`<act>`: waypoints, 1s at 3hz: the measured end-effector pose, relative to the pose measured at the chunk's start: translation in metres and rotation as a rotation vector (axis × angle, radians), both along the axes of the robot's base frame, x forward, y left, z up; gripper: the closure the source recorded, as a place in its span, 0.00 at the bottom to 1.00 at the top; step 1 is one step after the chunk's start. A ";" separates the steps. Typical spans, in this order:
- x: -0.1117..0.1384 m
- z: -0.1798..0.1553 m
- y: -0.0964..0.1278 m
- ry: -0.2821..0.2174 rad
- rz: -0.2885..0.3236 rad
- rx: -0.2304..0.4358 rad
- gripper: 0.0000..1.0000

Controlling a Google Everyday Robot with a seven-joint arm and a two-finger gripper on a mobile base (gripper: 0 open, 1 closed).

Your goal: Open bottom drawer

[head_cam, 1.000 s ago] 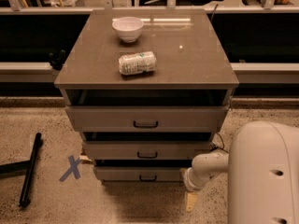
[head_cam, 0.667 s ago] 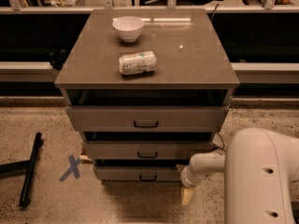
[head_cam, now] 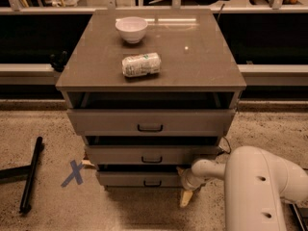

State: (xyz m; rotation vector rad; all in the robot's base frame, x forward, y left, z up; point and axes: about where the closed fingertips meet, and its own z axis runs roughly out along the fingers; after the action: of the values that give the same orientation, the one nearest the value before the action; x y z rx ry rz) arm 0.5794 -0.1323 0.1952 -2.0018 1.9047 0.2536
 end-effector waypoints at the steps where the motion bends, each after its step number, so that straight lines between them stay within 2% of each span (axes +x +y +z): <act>1: 0.013 -0.016 0.008 0.000 -0.001 0.019 0.00; 2: 0.011 -0.030 0.015 0.015 0.017 0.035 0.26; 3: -0.006 -0.020 0.008 0.000 0.028 0.050 0.49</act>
Offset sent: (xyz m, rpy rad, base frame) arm 0.0109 0.0191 -0.0450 0.0408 0.0440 0.0274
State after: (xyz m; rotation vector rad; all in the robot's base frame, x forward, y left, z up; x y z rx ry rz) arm 0.5737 -0.1240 0.1751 -1.9968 1.8535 0.3047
